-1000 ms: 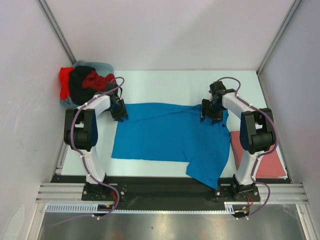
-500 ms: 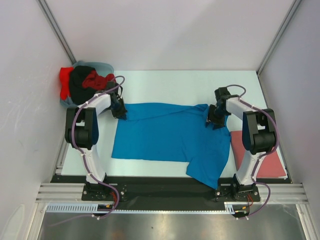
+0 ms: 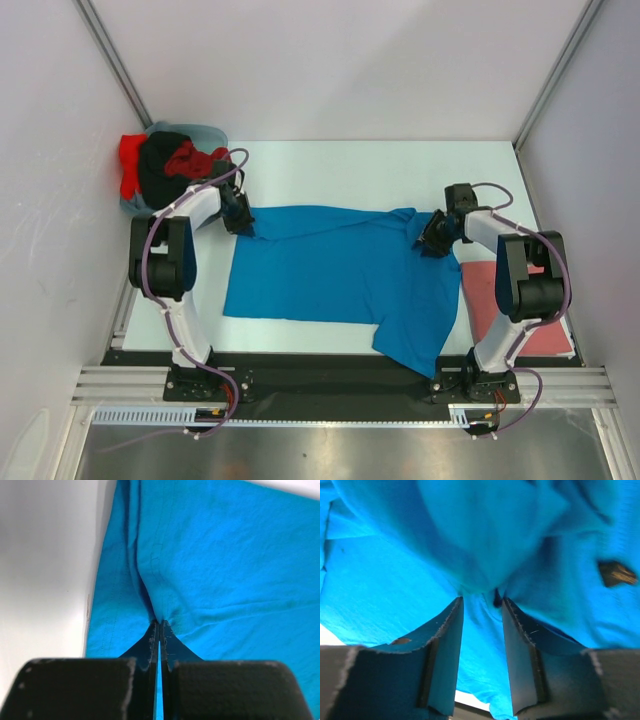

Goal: Fold and stack the t-shirts
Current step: Fold the tshirt

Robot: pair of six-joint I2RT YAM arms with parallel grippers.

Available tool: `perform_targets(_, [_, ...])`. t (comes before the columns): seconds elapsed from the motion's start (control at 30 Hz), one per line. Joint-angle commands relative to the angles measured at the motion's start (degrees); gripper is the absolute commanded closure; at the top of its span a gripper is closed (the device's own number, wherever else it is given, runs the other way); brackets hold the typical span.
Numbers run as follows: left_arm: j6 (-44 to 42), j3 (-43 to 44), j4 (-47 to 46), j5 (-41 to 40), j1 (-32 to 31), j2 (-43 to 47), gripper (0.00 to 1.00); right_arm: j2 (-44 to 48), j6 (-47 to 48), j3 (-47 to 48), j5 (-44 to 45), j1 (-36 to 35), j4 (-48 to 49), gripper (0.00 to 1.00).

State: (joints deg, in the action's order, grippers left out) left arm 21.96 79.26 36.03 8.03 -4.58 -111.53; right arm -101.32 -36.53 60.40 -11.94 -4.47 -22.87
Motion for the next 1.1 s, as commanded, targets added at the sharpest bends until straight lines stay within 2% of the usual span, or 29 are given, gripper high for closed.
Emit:
perform_targets(0.0, [-0.9,2.1,0.0,1.5,0.0,3.7,0.99,4.9,-0.4,1.8,3.2,0.9,-2.3,0.58])
perform_targets(0.1, [-1.0,2.0,-0.1,1.5,0.0,3.9,1.00,6.8,1.7,3.7,6.1,1.0,-6.3,0.50])
perform_targets(0.2, [-1.2,1.9,0.0,1.5,0.0,3.9,1.00,5.9,1.0,3.1,0.5,1.0,-5.2,0.49])
perform_targets(0.37, [-1.4,2.1,0.0,2.0,0.0,3.8,1.00,3.4,-5.3,-0.9,-6.6,1.1,4.4,0.59])
perform_targets(0.57, [-2.2,2.7,0.6,1.6,0.0,4.2,1.00,2.4,-9.6,-4.0,-7.0,1.7,9.8,0.71])
perform_targets(0.8, [-2.4,3.0,1.0,1.6,0.0,4.4,1.00,1.5,-11.2,-6.8,-7.8,2.8,13.1,0.70])
perform_targets(1.07, [-2.2,3.2,1.1,2.3,0.0,3.9,1.00,-1.3,-10.6,-5.7,-8.3,3.1,16.9,0.67])
